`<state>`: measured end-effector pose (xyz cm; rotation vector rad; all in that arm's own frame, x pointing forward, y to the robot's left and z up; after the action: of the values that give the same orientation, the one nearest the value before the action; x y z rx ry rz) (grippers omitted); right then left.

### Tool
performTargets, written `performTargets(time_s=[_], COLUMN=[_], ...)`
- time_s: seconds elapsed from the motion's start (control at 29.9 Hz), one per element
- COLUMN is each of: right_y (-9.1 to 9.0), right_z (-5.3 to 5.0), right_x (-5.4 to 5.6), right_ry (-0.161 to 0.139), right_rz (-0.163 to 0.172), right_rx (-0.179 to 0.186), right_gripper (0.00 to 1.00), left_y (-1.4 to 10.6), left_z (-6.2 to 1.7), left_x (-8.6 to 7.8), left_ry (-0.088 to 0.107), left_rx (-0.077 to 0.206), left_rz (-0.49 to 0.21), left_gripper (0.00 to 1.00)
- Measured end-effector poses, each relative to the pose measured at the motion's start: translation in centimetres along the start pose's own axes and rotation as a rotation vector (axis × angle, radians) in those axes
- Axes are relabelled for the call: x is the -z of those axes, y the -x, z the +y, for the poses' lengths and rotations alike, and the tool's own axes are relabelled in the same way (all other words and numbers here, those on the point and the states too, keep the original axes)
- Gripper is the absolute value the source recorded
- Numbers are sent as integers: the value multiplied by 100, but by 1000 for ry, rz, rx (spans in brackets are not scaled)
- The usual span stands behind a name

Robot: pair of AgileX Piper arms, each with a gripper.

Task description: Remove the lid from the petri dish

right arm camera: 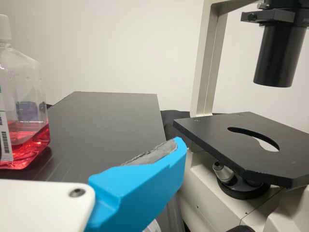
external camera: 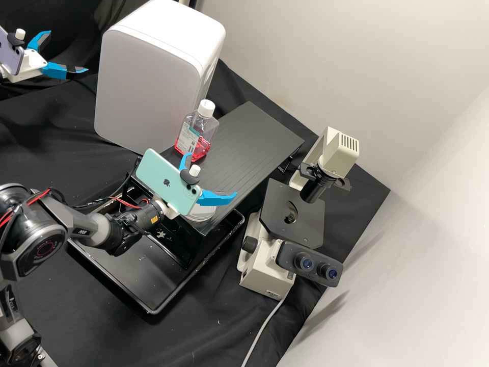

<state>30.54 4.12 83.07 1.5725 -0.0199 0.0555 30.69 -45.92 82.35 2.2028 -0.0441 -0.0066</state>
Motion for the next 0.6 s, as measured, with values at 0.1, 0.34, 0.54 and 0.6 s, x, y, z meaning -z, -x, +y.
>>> performTargets(time_s=[0.1,0.34,0.54,0.6], right_y=[0,0,0,0], right_z=[0,0,0,0], right_x=[0,0,0,0], right_ry=[0,0,0,0], right_rz=[0,0,0,0], right_rx=[0,0,0,0], right_gripper=[100,100,100,100], left_y=[0,0,46,93], left_z=[0,0,-61,-120], left_x=[0,0,-21,-78], left_ry=[0,0,5,5], left_rx=[0,0,22,43], left_rz=[0,0,-2,-21], left_gripper=[100,100,100,100])
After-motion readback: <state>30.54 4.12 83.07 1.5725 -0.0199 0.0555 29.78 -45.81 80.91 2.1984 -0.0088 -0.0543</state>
